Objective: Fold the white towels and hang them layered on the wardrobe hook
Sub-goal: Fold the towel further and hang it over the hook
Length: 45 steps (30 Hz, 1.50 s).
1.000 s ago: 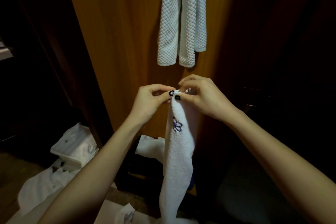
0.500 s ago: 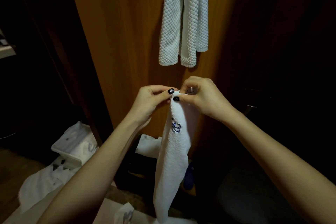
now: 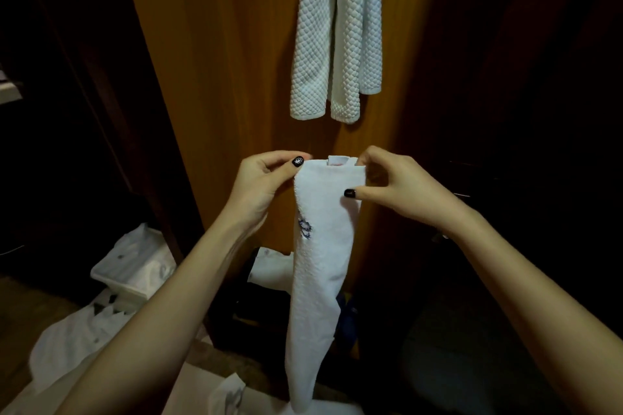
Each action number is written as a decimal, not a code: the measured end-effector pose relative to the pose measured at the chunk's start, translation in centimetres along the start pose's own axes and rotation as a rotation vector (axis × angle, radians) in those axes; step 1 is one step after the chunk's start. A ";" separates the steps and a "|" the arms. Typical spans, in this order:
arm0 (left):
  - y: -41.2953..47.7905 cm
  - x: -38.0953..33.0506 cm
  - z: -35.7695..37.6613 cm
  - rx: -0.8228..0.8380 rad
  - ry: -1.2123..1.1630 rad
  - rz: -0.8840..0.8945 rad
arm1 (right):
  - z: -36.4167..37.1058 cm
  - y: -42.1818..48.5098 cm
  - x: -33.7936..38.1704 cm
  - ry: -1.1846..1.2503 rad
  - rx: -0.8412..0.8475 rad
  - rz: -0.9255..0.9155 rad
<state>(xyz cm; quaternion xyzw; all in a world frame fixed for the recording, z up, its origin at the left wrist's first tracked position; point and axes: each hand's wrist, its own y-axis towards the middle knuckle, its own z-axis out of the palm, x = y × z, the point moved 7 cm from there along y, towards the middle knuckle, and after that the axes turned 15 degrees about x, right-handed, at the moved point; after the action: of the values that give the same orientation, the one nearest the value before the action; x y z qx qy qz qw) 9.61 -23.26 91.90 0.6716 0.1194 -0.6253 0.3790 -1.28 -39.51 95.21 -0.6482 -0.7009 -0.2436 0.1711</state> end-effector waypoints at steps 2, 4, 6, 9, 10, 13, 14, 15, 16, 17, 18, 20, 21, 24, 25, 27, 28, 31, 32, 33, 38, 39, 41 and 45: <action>0.1 -0.3 0.0 0.019 0.069 0.005 | -0.1 -0.3 -0.5 0.029 0.030 -0.005; 0.1 -0.5 -0.2 0.013 0.118 0.020 | -0.3 -0.3 -0.6 0.000 0.038 -0.017; 0.1 -0.7 -0.3 0.011 0.144 0.029 | 0.1 -0.2 -0.3 -0.092 0.085 -0.022; 0.0 -1.0 -0.4 0.030 0.152 0.030 | 0.8 0.0 0.4 -0.120 0.120 -0.059; 0.0 -1.2 -0.5 0.030 0.174 0.035 | 0.9 0.1 0.5 -0.132 0.130 -0.065; -0.2 -2.2 -1.0 -0.017 0.382 0.076 | 1.4 0.9 1.7 -0.210 0.212 -0.058; -0.2 -2.4 -1.1 -0.043 0.462 0.092 | 1.7 1.2 2.4 -0.177 0.248 -0.074; -0.2 -2.7 -1.1 -0.066 0.522 0.099 | 1.9 1.4 3.1 -0.092 0.292 -0.093; -0.3 -2.9 -1.1 -0.091 0.575 0.104 | 2.0 1.6 3.9 0.021 0.336 -0.117; -0.4 -3.3 -1.2 -0.123 0.635 0.121 | 2.0 1.7 4.6 0.118 0.354 -0.144; -0.8 -3.9 -1.3 -0.156 0.704 0.166 | 1.7 1.8 5.2 0.182 0.340 -0.175; -1.5 -5.5 -1.6 -0.218 0.822 0.326 | 0.5 1.9 5.6 0.264 0.248 -0.240; -1.7 -6.3 -1.7 -0.244 0.856 0.392 | -0.4 2.1 5.4 0.273 0.155 -0.245; 0.0 -7.1 -1.3 -0.259 0.898 0.350 | -2.2 3.8 4.5 0.113 -0.127 -0.095; 0.5 -6.9 -1.0 -0.258 0.888 0.295 | -2.3 4.0 4.3 0.060 -0.177 -0.041; 0.0 -7.0 -0.6 -0.302 0.902 0.321 | -2.2 3.7 4.5 0.084 -0.217 -0.122; -0.7 -7.3 -0.7 -0.343 0.930 0.387 | -2.4 3.2 4.7 0.143 -0.210 -0.205; -0.1 -8.2 -0.9 -0.319 0.981 0.467 | -3.4 3.4 5.0 0.182 -0.205 -0.245; 0.9 -7.9 -0.9 -0.289 0.955 0.382 | -3.5 4.0 4.9 0.123 -0.202 -0.184; 1.5 -7.5 -0.8 -0.260 0.925 0.299 | -3.7 4.4 4.8 0.070 -0.215 -0.128; 2.0 -7.6 -2.0 -0.223 0.770 0.345 | -4.3 4.4 4.1 0.168 -0.219 -0.176; 2.4 -7.7 -2.1 -0.209 0.715 0.327 | -4.4 4.5 4.1 0.201 -0.215 -0.166; 3.0 -7.8 -1.7 -0.180 0.611 0.295 | -4.6 4.9 3.8 0.259 -0.210 -0.100; 3.9 -7.5 -1.1 -0.150 0.513 0.301 | -4.1 5.8 3.4 0.265 -0.059 -0.060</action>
<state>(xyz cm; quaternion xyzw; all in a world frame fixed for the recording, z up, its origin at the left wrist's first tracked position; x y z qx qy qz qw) 11.43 -22.85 100.18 0.7880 0.1561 -0.3616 0.4733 3.86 -38.73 101.16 -0.5940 -0.6837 -0.3526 0.2356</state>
